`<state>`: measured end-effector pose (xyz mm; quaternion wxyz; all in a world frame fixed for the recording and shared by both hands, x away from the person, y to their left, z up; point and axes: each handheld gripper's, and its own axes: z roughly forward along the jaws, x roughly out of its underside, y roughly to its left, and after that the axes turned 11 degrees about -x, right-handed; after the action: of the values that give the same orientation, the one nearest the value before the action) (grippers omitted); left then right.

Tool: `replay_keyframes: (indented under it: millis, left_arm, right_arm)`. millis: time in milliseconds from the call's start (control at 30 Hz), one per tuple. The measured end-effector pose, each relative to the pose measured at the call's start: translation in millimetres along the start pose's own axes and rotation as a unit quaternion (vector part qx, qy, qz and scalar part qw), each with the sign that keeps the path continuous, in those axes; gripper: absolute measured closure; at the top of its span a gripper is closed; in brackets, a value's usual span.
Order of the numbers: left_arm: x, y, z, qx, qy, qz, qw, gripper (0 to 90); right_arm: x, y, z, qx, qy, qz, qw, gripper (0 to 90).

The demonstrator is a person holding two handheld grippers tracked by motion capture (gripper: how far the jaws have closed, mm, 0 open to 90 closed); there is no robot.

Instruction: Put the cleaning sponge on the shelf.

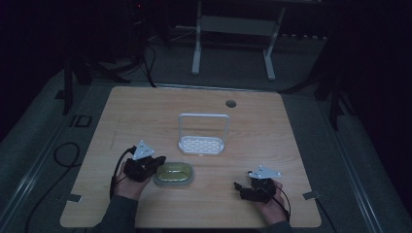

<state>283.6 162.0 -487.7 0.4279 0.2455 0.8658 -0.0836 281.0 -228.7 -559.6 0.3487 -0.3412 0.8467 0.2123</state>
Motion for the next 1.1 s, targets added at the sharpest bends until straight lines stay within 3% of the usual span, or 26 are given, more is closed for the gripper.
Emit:
replay_keyframes:
  millis: [233, 667, 833, 1100]
  left_arm:
    - [-9.0, -23.8, 9.2, 0.029, 0.01, 0.053, 0.9981, 89.6]
    - [-16.9, -55.1, 34.8, 0.074, 0.035, 0.09, 0.9926, 89.7]
    - [-15.8, -60.8, 43.9, 0.071, 0.057, 0.104, 0.9903, 89.7]
    - [-16.0, -55.8, 48.5, 0.06, 0.063, 0.096, 0.9917, 89.8]
  right_arm:
    - [0.0, 0.0, 0.1, 0.0, -0.001, 0.0, 1.0, 27.1]
    - [0.0, 0.0, 0.0, 0.0, 0.0, 0.0, 1.0, 27.1]
    - [0.0, -0.1, -0.1, 0.0, 0.001, -0.001, 1.0, 27.1]
    - [0.0, -0.2, -0.1, 0.0, 0.0, -0.001, 1.0, 27.1]
